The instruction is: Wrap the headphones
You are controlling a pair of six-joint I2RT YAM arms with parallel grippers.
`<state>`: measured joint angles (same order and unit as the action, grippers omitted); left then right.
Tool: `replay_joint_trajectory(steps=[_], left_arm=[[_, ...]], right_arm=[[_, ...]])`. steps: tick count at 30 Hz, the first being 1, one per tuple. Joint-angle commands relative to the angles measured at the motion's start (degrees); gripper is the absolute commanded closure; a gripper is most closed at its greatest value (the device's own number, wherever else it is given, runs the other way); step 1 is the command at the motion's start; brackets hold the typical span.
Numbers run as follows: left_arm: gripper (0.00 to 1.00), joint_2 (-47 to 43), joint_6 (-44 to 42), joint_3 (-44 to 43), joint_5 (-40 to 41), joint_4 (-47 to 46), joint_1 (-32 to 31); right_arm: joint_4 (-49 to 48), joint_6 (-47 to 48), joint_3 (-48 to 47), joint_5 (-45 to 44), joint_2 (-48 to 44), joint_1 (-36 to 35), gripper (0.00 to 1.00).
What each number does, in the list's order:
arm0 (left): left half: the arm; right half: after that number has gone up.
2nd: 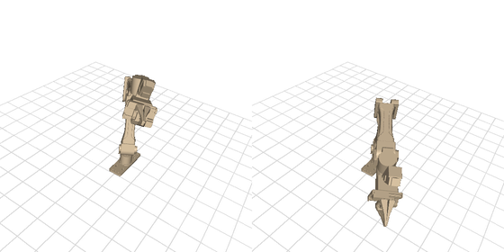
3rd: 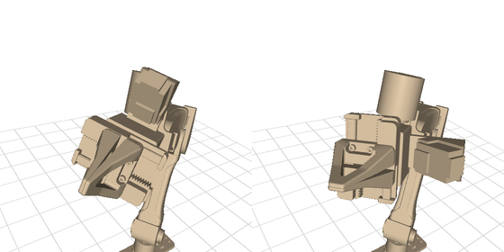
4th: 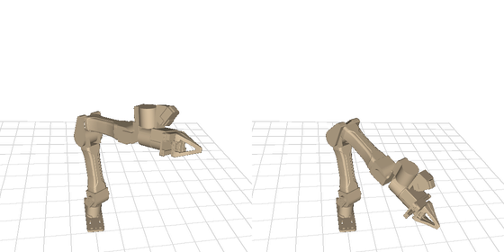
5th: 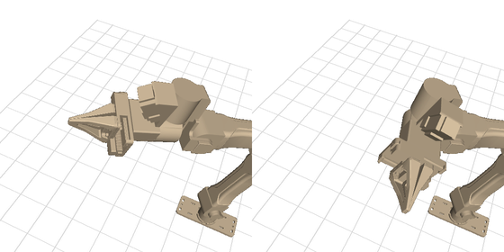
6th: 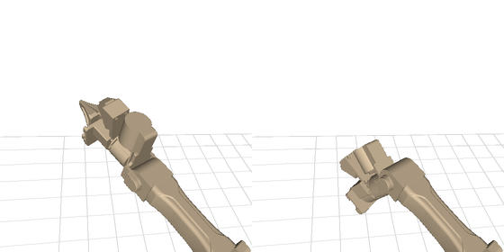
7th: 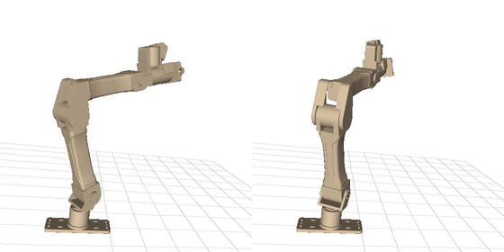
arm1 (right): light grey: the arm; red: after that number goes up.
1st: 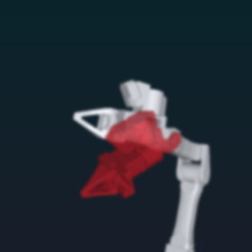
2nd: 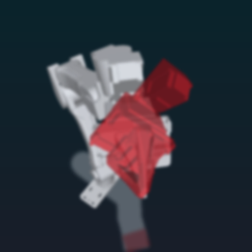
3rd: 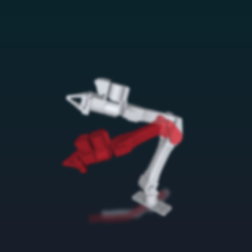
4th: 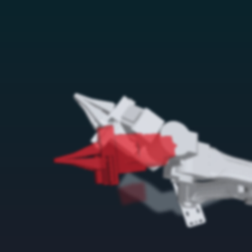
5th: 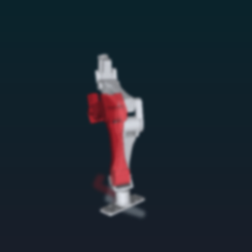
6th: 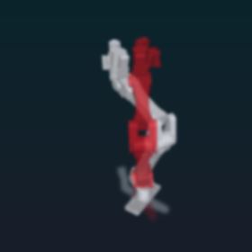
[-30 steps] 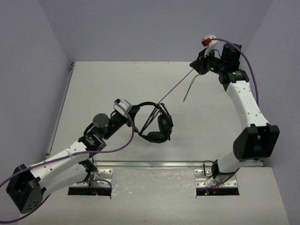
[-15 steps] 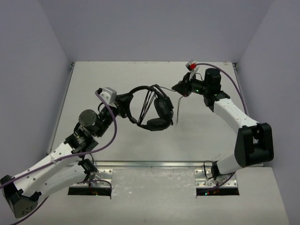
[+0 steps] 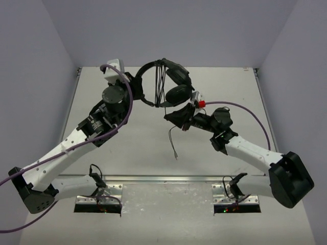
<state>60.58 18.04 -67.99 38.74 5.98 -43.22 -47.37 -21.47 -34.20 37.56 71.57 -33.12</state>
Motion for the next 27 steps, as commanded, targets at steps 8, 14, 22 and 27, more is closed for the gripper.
replay_joint_trajectory(steps=[8, 14, 22, 27], left_arm=[[1.00, 3.8, 2.2, -7.9, 16.8, -15.2, 0.2], [1.00, 2.0, 3.0, -4.6, 21.1, -17.2, 0.3], [1.00, 2.0, 2.3, -4.3, 25.8, -21.6, 0.3], [1.00, 5.9, 0.9, -10.1, 24.7, -18.3, 3.3]], right_arm=[[-18.0, -20.4, 10.3, -14.3, -3.2, -6.1, 0.99], [-14.9, -31.3, 14.3, -29.4, -5.6, -6.3, 0.99], [-22.4, -35.9, 15.7, -26.8, -2.6, -9.8, 0.99], [-13.6, -27.8, 10.7, -22.5, -3.0, -12.7, 0.99]])
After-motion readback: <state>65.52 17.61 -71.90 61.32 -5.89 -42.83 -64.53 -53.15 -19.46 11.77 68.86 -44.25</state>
